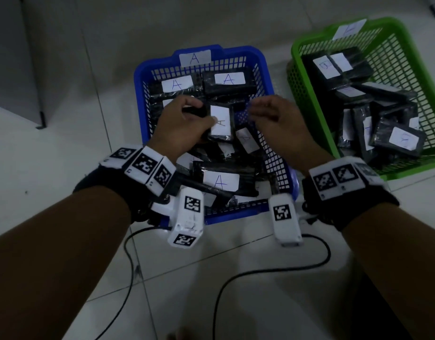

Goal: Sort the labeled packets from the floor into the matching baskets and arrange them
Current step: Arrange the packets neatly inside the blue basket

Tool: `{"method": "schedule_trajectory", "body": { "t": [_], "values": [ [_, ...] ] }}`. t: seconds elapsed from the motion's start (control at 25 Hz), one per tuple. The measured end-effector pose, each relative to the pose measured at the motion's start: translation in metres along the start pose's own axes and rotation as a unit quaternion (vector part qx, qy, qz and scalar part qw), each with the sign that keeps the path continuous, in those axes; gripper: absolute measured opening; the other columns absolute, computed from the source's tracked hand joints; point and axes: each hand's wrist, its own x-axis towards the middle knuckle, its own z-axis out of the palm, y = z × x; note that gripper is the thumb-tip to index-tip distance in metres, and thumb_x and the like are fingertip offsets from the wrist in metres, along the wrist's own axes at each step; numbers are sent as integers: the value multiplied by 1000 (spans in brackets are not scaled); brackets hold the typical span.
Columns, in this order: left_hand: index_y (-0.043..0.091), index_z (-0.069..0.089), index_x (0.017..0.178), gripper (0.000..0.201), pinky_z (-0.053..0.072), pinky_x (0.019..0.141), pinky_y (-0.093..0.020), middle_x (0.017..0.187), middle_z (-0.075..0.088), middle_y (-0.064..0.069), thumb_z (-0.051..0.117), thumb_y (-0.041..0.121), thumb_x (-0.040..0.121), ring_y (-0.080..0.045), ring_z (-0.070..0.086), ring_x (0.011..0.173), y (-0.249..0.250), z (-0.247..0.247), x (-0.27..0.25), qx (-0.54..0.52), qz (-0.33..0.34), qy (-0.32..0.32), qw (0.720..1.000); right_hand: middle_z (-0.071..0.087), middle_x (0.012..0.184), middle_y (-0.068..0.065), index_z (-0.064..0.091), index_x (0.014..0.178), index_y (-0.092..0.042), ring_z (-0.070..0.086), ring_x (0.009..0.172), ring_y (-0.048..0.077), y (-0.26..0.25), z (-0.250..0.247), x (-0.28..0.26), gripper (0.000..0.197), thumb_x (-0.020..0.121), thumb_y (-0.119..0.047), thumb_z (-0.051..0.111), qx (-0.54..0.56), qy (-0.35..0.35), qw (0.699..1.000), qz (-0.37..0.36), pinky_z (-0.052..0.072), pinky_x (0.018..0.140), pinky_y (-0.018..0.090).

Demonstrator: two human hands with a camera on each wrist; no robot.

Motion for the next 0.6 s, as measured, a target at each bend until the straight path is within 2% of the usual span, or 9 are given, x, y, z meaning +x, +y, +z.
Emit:
{"method": "schedule_trajectory", "body": {
  "t": [0.08,0.16,0.2,0.28,0.36,0.48,0.6],
  "values": [
    [29,59,118,42,59,77,-35,89,71,-8,75,20,80,-20,70,82,-2,-12,-6,83,54,-24,995,63,122,12,60,123,-4,60,111,19,-1,-3,18,34,91,5,52,-124,-17,992,9,51,95,26],
    [30,59,126,47,53,78,-26,89,68,-1,71,20,82,-12,65,80,-5,-19,-14,198,120,-55,971,60,127,10,61,124,-12,57,117,24,4,2,32,37,88,-6,55,-312,-88,946,22,47,99,30],
    [26,60,126,46,53,78,-25,88,67,1,70,20,82,-10,63,78,-6,-20,-17,233,144,-61,960,59,126,11,61,122,-14,57,116,27,8,8,35,36,87,-11,57,-368,-119,922,35,47,97,31],
    [20,62,122,40,53,74,-25,83,67,0,70,20,83,-10,61,72,-8,-17,-17,264,175,-58,947,60,120,14,62,117,-11,59,110,32,17,20,33,32,85,-15,61,-409,-148,899,51,50,94,35],
    [17,63,117,35,52,73,-26,83,67,-2,70,22,83,-13,61,73,-11,-13,-15,282,195,-44,938,63,112,16,62,110,-8,62,103,34,26,28,30,29,82,-15,63,-413,-143,899,33,54,90,40],
    [14,64,114,33,50,74,-26,85,67,-1,70,23,83,-13,60,77,-16,-10,-13,293,204,-29,934,64,110,16,62,110,-6,63,102,32,25,29,28,27,85,-15,63,-425,-153,892,23,53,85,34],
    [14,64,113,33,49,74,-25,82,64,0,71,24,83,-13,59,75,-18,-9,-13,285,201,-24,937,59,119,17,55,121,-5,59,108,31,15,30,28,34,91,-19,60,-448,-170,876,50,46,79,28]
  ]
}}
